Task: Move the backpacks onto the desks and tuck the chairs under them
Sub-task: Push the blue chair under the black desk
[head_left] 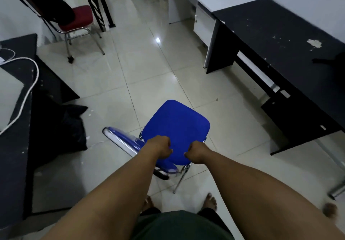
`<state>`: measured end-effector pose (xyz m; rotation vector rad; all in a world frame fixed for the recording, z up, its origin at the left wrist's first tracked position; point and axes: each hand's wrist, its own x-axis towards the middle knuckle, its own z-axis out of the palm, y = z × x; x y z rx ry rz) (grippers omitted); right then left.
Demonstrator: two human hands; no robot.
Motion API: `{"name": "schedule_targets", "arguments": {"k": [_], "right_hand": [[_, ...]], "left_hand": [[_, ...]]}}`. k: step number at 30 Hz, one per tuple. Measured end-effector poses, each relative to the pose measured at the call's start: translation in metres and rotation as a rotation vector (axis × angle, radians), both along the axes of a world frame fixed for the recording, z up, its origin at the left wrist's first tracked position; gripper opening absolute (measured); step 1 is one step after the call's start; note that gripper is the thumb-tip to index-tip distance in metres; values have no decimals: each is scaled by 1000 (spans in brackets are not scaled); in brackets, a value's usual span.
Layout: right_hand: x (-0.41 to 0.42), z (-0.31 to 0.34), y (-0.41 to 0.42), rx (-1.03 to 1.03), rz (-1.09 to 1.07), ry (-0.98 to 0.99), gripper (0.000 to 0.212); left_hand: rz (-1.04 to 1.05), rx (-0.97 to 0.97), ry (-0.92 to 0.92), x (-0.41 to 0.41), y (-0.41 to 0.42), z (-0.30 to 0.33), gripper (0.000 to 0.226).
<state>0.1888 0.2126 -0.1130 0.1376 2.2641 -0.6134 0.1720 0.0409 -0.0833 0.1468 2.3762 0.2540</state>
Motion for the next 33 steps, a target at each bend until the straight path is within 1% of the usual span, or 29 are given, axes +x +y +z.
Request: {"name": "schedule_targets", "arguments": {"k": [1,2,3,4,7,9,11,13,15,18,21,23,25,26,27,29,30,31,33], "right_hand": [[1,4,-7,10,10,-3,19],[2,-3,-47,-14,-40,-7,21],[2,-4,-61,-8,-54,1,22],[5,-6,-76,-21,-53,5,21],[11,-11,-113,42,-69,-2,13],[15,-9,-122,93,-90,9,12],[15,-8,-126,129,-105,10,9],[13,-6,-126,131,-129,30,10],[13,-5,-131,67,-184,76,19],[15,-2,-143,-43,-250,105,32],[16,2,-154,-65,-236,86,41],[16,3,-159,-80,-257,90,38],[15,4,-162,-81,-278,104,38],[14,5,-164,-82,-289,108,43],[13,6,-166,-87,-307,100,51],[13,10,-172,-87,-330,73,80],[14,13,-174,-79,-319,69,91],[16,15,-175,-69,-296,68,97],[18,18,-178,-58,-248,79,98]], "left_hand": [[-9,-16,42,1,-4,-2,35],[-73,-44,68,-5,-41,-4,34],[-98,-63,109,-7,-52,-6,32],[-98,-85,145,-7,-64,-9,31],[-94,-89,222,-8,-87,-11,27],[-100,-111,286,-4,-93,-14,26],[-77,-132,305,0,-99,-14,27],[-80,-129,272,-1,-105,-9,29],[-146,-99,209,-4,-117,-1,34],[-181,39,87,-9,-133,15,37],[-162,121,-20,-10,-143,24,38],[-202,134,-3,-11,-147,24,37],[-309,71,77,-13,-152,20,45],[-371,-2,135,-15,-156,17,51],[-426,-92,187,-18,-162,14,57],[-470,-228,233,-24,-175,8,65],[-464,-240,234,-28,-182,6,64],[-461,-227,227,-32,-187,4,61],[-500,-191,242,-41,-196,1,56]]}}
